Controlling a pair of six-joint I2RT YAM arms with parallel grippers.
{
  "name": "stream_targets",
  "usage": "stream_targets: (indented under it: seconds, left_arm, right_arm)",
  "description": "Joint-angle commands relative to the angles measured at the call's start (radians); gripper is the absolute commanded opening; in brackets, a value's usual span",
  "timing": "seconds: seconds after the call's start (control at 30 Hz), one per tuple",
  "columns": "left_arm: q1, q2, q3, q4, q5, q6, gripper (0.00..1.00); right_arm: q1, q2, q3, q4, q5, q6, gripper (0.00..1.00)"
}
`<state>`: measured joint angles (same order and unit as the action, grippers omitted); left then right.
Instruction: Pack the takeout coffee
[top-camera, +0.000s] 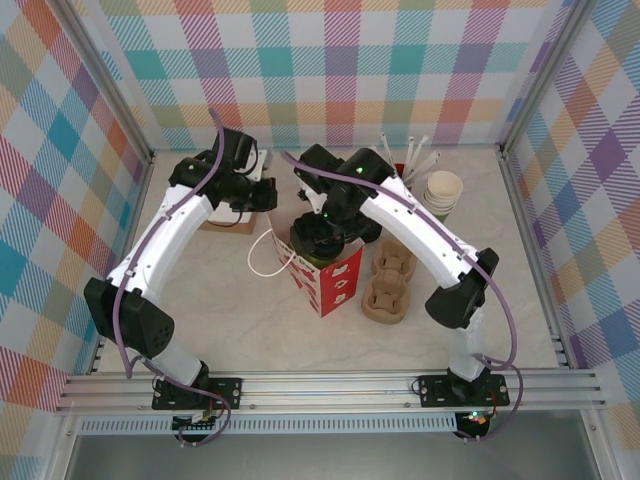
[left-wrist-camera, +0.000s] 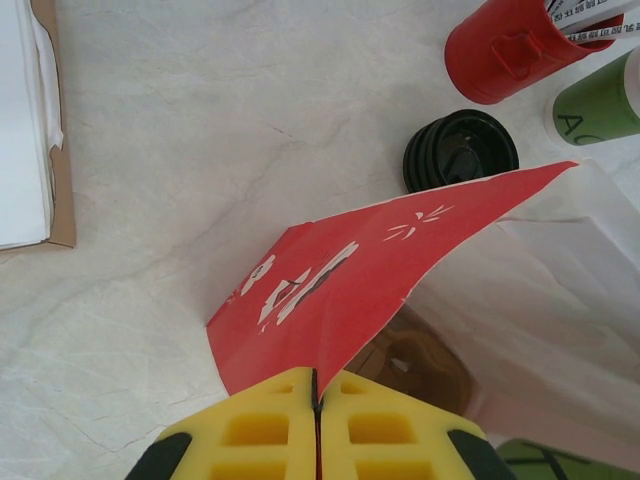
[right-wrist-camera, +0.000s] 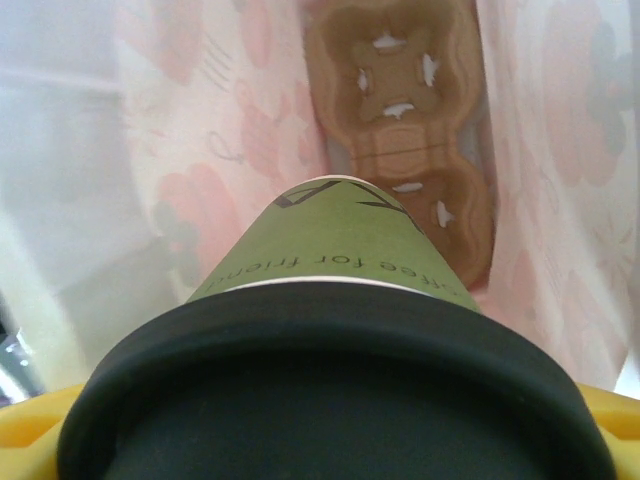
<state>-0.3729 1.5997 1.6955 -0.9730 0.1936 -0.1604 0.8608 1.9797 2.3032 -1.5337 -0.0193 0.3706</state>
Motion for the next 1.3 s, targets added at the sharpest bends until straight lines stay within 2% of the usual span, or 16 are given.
stream_targets:
  seconds: [0.0,0.63,1.27]
  left_arm:
    - [-0.009,-0.021,-0.017,0.014,0.007,0.021,0.06]
    - [-0.011,-0.01,-0.013,0.022,0.035,0.0,0.06]
    - [-0.011,-0.006,-0.002,0.022,0.036,-0.019,0.06]
  right_arm:
    - [-0.017,-0.047,-0.026,0.001,0.019,0.026,0.79]
    - [0.007,0.053,-0.034,-0.045,0.066,-0.06,0.79]
    - [0.007,0.092,-0.111,-0.001,0.072,-0.109,0.8]
